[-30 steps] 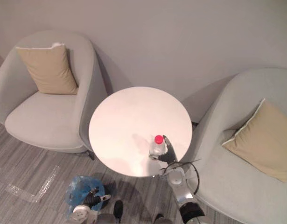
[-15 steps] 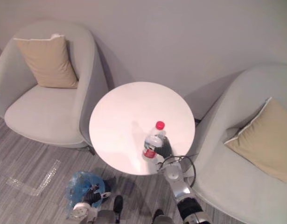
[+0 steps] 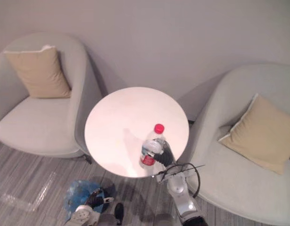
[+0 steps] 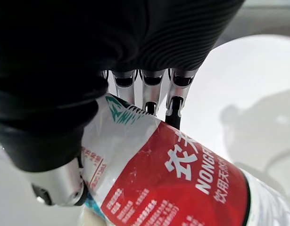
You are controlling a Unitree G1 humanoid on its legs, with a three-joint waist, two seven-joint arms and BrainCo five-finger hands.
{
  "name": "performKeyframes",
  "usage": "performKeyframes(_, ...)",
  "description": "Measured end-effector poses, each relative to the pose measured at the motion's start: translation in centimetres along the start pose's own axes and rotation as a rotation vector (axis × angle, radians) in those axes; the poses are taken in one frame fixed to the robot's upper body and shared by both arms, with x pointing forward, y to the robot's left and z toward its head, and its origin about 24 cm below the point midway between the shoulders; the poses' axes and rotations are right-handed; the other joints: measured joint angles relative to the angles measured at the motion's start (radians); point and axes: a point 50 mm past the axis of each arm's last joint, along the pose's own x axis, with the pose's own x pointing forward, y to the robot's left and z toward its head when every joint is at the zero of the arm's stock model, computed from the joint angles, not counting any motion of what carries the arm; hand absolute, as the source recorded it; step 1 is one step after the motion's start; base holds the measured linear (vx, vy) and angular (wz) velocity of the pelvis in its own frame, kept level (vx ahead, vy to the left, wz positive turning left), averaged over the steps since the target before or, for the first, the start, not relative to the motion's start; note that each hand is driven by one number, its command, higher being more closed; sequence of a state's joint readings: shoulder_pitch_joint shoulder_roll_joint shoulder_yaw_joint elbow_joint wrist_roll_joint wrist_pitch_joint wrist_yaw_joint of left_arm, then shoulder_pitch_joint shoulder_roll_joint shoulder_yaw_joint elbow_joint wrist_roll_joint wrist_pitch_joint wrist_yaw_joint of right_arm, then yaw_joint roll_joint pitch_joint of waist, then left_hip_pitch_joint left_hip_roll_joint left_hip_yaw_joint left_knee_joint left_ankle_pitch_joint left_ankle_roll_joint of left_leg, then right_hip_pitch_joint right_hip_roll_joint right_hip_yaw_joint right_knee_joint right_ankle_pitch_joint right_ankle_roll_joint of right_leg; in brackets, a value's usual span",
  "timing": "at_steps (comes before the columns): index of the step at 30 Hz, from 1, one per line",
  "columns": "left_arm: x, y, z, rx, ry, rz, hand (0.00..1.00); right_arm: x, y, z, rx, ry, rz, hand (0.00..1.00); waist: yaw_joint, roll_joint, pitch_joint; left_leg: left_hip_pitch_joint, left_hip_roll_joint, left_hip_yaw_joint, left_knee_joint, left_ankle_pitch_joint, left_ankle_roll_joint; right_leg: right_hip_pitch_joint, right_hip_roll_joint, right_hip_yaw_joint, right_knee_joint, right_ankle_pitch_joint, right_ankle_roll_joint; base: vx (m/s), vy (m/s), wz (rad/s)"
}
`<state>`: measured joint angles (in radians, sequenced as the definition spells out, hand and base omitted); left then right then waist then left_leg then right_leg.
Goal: Gather rubbish on tea table into small bin, then transfer packed bag to large trash can.
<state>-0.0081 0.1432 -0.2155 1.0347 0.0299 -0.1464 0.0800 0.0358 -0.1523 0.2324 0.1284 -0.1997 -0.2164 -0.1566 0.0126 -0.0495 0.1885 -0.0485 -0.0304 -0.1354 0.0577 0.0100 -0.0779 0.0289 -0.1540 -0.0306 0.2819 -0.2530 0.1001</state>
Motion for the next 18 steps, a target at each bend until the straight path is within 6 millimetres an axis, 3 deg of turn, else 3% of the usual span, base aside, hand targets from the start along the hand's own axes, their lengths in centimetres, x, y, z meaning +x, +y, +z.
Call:
performKeyframes(5, 0.1, -0.8, 0.2, -0.006, -0.001, -0.012, 0.00, 0.2, 0.2, 0.1, -0.004, -0.006, 0.012, 1.00, 0.003, 0.045, -0.007, -0.081, 0.019, -0.093, 0.013, 0.056, -0.028, 0.008, 0.037, -0.074, -0.040, 0.001, -0.023, -0.10, -0.077, 0.71)
performKeyframes(7, 0.0, -1.4, 0.3, -0.013, -0.003, -0.022, 0.00, 0.7, 0.2, -0.4, -0.014, 0.016, 0.006, 1.00, 0.003, 0.067, -0.014, -0.098, 0.022, -0.006, -0.069, 0.206, 0.002, 0.004, 0.042, -0.138, -0.057, 0.027, -0.058, -0.18, -0.041, 0.85)
performKeyframes(8, 0.1, -1.4, 0.4, -0.015, -0.005, -0.023, 0.00, 0.7, 0.3, -0.4, -0.013, 0.016, 0.005, 1.00, 0.000, 0.070, -0.016, -0.099, 0.026, 0.040, -0.080, 0.185, 0.021, 0.002, 0.028, -0.165, -0.073, 0.038, -0.070, -0.23, 0.020, 0.82)
performKeyframes(10, 0.2, -1.8, 0.8, -0.002, -0.014, -0.037, 0.00, 0.6, -0.2, -0.5, -0.010, 0.023, -0.020, 1.00, -0.009, 0.076, -0.014, -0.137, 0.068, 0.408, 0.235, -0.055, 0.116, 0.001, -0.007, -0.263, -0.077, 0.055, -0.067, -0.19, 0.028, 0.92)
performKeyframes(12, 0.1, -2.4, 0.6, 0.020, -0.012, -0.054, 0.00, 0.4, -0.5, -0.7, -0.009, 0.030, -0.037, 1.00, -0.023, 0.081, -0.019, -0.099, 0.115, 0.537, 0.345, -0.149, 0.114, 0.011, -0.025, -0.324, -0.067, 0.060, -0.059, -0.14, 0.075, 1.06)
performKeyframes(13, 0.0, -2.9, 0.6, 0.033, -0.009, -0.070, 0.00, 0.2, -0.9, -0.7, -0.009, 0.031, -0.062, 1.00, -0.031, 0.100, -0.029, -0.089, 0.157, 0.590, 0.367, -0.199, 0.109, 0.006, -0.029, -0.379, -0.053, 0.061, -0.055, -0.13, 0.118, 1.11)
performKeyframes(14, 0.0, -3.1, 0.6, 0.039, -0.009, -0.074, 0.00, 0.2, -1.0, -0.7, -0.009, 0.031, -0.068, 1.00, -0.032, 0.107, -0.030, -0.091, 0.163, 0.598, 0.359, -0.203, 0.102, 0.006, -0.028, -0.391, -0.049, 0.060, -0.052, -0.12, 0.154, 1.29)
performKeyframes(15, -0.1, -3.5, 0.5, 0.070, -0.011, -0.091, 0.00, 0.2, -1.6, -1.0, -0.014, 0.046, -0.093, 1.00, -0.034, 0.108, -0.034, -0.084, 0.124, 0.578, 0.275, -0.206, 0.095, 0.006, -0.021, -0.412, -0.047, 0.049, -0.023, -0.10, 0.105, 1.14)
performKeyframes(16, -0.1, -3.4, 0.6, 0.085, -0.014, -0.093, 0.00, 0.1, -1.6, -1.1, -0.008, 0.052, -0.100, 1.00, -0.040, 0.086, -0.035, -0.080, 0.084, 0.548, 0.213, -0.165, 0.100, 0.008, -0.031, -0.415, -0.065, 0.050, -0.019, -0.15, 0.145, 1.30)
performKeyframes(18, -0.1, -3.2, 0.4, 0.109, -0.012, -0.093, 0.00, 0.2, -1.6, -1.1, -0.008, 0.049, -0.102, 1.00, -0.040, 0.073, -0.038, -0.045, 0.017, 0.498, 0.062, -0.077, 0.118, 0.008, -0.033, -0.399, -0.107, 0.060, -0.031, -0.13, 0.120, 1.03)
